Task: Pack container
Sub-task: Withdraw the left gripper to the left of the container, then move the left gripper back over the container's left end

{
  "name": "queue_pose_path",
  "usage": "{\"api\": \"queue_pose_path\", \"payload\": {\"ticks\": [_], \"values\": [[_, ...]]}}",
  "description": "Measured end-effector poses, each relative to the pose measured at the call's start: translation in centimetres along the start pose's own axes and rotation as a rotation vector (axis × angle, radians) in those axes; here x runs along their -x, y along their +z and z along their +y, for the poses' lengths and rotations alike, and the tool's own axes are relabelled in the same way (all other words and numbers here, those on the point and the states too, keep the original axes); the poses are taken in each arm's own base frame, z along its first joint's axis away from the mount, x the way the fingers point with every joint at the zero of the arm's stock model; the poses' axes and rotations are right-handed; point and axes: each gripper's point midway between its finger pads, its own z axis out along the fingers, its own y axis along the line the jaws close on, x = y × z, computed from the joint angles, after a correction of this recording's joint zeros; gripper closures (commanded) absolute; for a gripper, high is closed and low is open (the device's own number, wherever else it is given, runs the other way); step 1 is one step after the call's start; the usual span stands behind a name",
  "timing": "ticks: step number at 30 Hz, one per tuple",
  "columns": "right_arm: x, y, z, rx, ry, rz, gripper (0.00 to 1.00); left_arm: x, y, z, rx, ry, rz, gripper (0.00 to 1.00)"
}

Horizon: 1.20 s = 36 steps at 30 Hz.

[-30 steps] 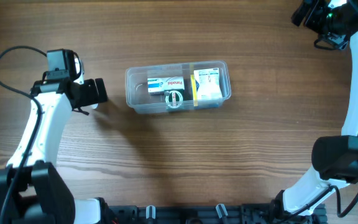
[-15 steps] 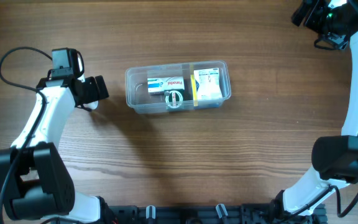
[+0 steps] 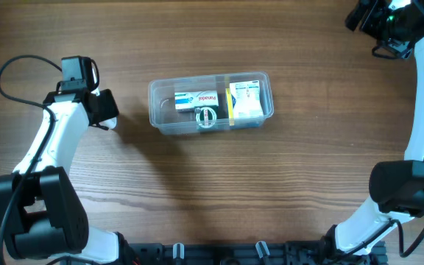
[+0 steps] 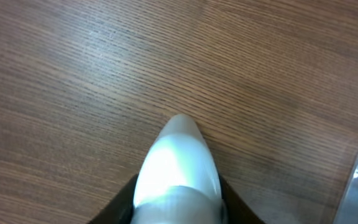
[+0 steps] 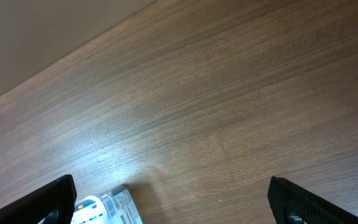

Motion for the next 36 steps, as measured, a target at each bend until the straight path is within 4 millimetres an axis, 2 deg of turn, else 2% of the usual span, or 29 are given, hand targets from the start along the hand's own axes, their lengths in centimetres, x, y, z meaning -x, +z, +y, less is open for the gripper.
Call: {"api": "queue_pose_path", "payload": {"ticks": [8,13,17,19,25,26,27,31,36], "values": [[0.0,0.0,0.0,0.0,0.0,0.0,0.0,0.0,0.0,0.0,-0.001,-0.002,-0.002,0.78],[0.0,0.0,0.0,0.0,0.0,0.0,0.0,0.0,-0.1,-0.1,-0.008,-0.002,-0.002,0.82],[0.0,0.0,0.0,0.0,0.0,0.0,0.0,0.4,-1.3,-0.7,-0.047,-0.004,-0.027,0.83],[0.0,0.0,0.0,0.0,0.0,0.0,0.0,1.1,-2.8,-1.2,-0.083,-0.006,-0.066,0.83],[0.0,0.0,0.0,0.0,0.0,0.0,0.0,2.9,-9.1,-3.3,-0.247,0.001,-0.214,0.83],[0.0,0.0,0.0,0.0,0.0,0.0,0.0,2.9,-9.3,-3.4,-0.256,0.003,-0.218,0.83],[0.0,0.0,0.0,0.0,0.0,0.0,0.0,2.9,-10.9,-4.3,-0.308,0.015,-0.245,0.83],[0.0,0.0,0.0,0.0,0.0,0.0,0.0,2.5,-13.9,-7.1,-0.413,0.078,-0.292,0.83],[0.0,0.0,0.0,0.0,0.0,0.0,0.0,1.1,-16.5,-12.0,-0.527,0.189,-0.327,0.83]]}}
